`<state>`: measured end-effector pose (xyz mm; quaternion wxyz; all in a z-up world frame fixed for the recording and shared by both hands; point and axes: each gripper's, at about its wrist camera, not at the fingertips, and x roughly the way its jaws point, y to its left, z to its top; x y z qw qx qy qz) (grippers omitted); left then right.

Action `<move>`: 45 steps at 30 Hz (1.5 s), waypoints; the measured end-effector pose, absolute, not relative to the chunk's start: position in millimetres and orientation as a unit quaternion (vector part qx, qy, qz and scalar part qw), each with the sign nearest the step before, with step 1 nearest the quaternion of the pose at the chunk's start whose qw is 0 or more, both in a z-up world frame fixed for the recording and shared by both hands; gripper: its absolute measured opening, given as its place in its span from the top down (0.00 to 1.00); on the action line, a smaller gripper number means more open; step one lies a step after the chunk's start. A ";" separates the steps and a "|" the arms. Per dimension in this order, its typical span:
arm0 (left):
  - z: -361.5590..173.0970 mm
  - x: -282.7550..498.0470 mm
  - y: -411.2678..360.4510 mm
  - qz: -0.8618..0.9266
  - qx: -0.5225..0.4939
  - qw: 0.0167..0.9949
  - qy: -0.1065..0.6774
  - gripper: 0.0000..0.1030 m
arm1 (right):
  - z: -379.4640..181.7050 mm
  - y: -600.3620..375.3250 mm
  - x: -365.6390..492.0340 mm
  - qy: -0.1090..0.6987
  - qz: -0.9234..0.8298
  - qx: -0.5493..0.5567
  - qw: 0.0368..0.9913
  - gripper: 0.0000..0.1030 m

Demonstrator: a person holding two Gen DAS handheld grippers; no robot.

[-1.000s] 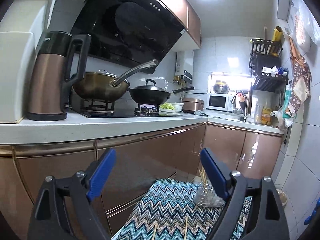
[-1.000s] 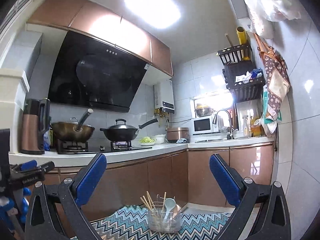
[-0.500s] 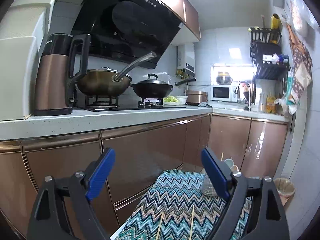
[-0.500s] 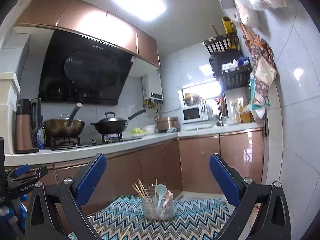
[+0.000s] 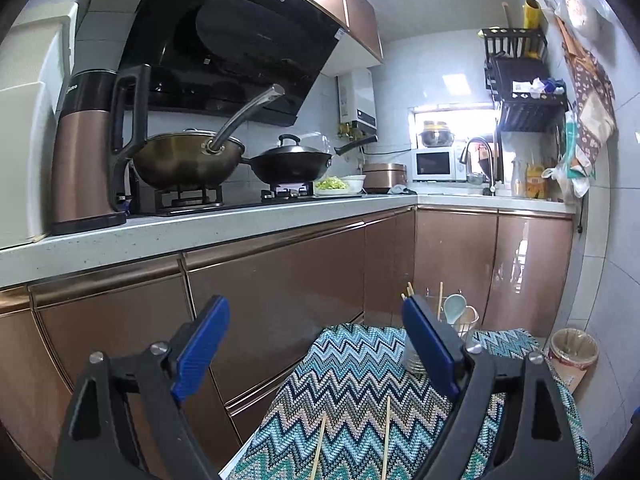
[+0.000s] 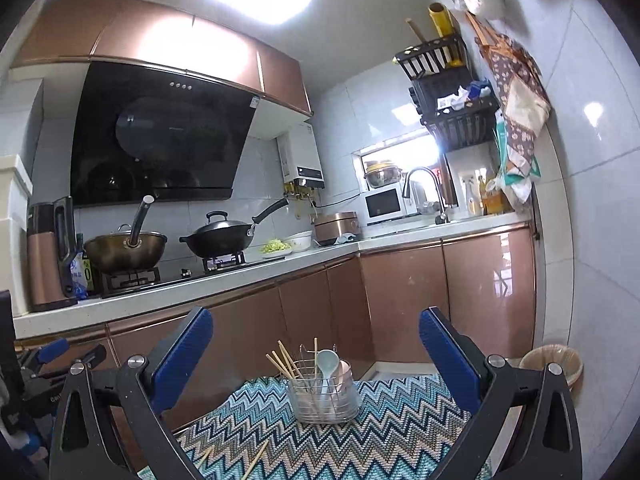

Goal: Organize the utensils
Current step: 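Move both open tools back toward the remaining chopsticks on the rug, then grasp a chopstick with the left tool while the right tool grasps the last chopstick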

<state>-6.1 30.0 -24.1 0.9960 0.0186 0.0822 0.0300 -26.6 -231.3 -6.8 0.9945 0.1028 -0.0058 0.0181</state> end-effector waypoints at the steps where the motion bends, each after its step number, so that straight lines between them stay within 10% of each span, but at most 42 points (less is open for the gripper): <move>1: -24.2 -4.8 28.3 0.030 0.020 0.996 0.084 0.15 | -8.0 -232.7 -25.0 -0.005 0.018 0.107 0.994 0.00; 40: -153.8 154.6 54.8 -0.009 0.008 0.953 0.303 0.15 | -132.5 -145.7 163.0 0.310 0.123 0.044 0.942 0.00; 45: -183.5 198.5 74.0 -0.073 -0.040 0.908 0.410 0.16 | -152.2 -123.0 200.5 0.378 0.142 0.012 0.915 0.14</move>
